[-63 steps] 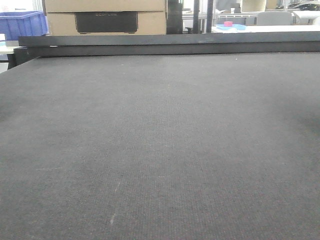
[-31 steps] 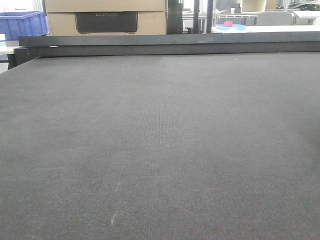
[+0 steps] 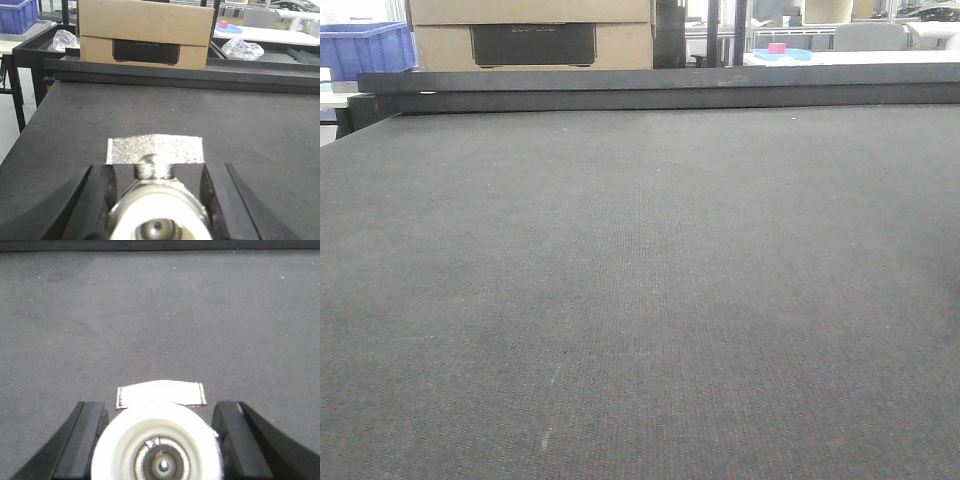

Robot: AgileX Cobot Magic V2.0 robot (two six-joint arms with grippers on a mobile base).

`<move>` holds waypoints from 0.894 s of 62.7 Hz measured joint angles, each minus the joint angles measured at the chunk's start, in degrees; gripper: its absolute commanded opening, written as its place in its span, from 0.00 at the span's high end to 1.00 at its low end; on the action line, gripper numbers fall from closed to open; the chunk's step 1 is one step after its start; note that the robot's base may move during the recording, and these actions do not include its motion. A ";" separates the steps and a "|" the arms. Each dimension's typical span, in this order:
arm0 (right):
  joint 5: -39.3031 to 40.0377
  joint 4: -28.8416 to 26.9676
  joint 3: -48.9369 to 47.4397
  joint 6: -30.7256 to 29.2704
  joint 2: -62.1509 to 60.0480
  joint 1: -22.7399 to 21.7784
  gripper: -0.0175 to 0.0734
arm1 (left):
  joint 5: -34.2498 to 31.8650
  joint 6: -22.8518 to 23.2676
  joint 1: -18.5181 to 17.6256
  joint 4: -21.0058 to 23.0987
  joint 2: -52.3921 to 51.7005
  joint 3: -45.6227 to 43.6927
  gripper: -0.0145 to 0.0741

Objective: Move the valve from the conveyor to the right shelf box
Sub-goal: 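Close the left gripper on the second valve and lift it, then drive the base away from the conveyor holding both valves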

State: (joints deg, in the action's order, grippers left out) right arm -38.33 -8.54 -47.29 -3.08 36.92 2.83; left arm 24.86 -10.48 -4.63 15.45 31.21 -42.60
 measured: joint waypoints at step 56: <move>0.12 0.00 0.00 0.00 0.00 0.00 0.99 | 0.00 0.00 0.00 0.00 0.00 0.00 0.96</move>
State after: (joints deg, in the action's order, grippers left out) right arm -38.21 -8.54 -47.29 -3.08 36.92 2.83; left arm 24.86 -10.48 -4.63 15.45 31.21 -42.60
